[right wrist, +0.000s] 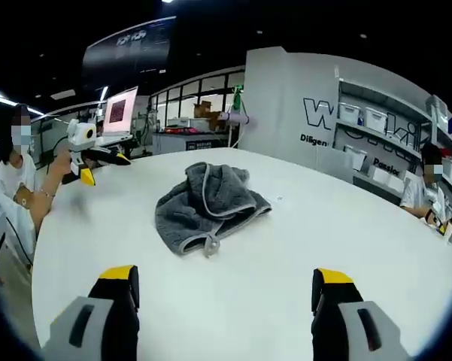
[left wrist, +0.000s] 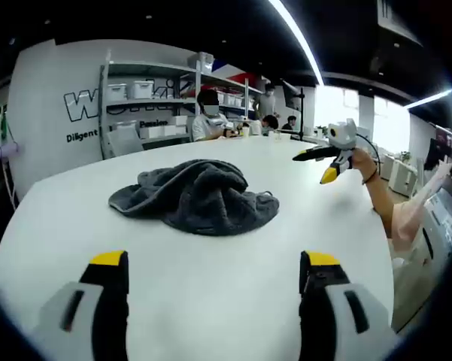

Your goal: Fold the towel on the table until its edges align and the towel forms a compact rectangular stack.

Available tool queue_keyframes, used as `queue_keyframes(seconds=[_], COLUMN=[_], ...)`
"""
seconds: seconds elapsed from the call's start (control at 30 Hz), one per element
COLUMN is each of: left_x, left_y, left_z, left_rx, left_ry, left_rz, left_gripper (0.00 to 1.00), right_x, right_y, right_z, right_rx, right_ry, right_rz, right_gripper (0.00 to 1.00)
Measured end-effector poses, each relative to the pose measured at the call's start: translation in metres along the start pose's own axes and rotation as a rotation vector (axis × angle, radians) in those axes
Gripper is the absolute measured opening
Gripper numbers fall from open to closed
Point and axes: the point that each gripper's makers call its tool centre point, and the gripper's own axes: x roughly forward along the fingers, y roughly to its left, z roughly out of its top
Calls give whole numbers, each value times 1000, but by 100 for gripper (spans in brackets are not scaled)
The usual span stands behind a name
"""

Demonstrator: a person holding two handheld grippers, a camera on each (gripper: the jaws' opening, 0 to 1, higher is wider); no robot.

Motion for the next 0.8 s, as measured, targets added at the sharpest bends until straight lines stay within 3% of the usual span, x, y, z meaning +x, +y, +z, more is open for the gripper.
queue_keyframes(seconds=[0.8], left_x=[0], left_y=[1], left_z=[-1], left_rx=[8], left_ry=[11], left_rz=[0], left_gripper=[99], right_x=[0], right_y=[1], right_z=[-1], right_rx=[-6], right_ry=[7], right_rz=[2], right_gripper=[100])
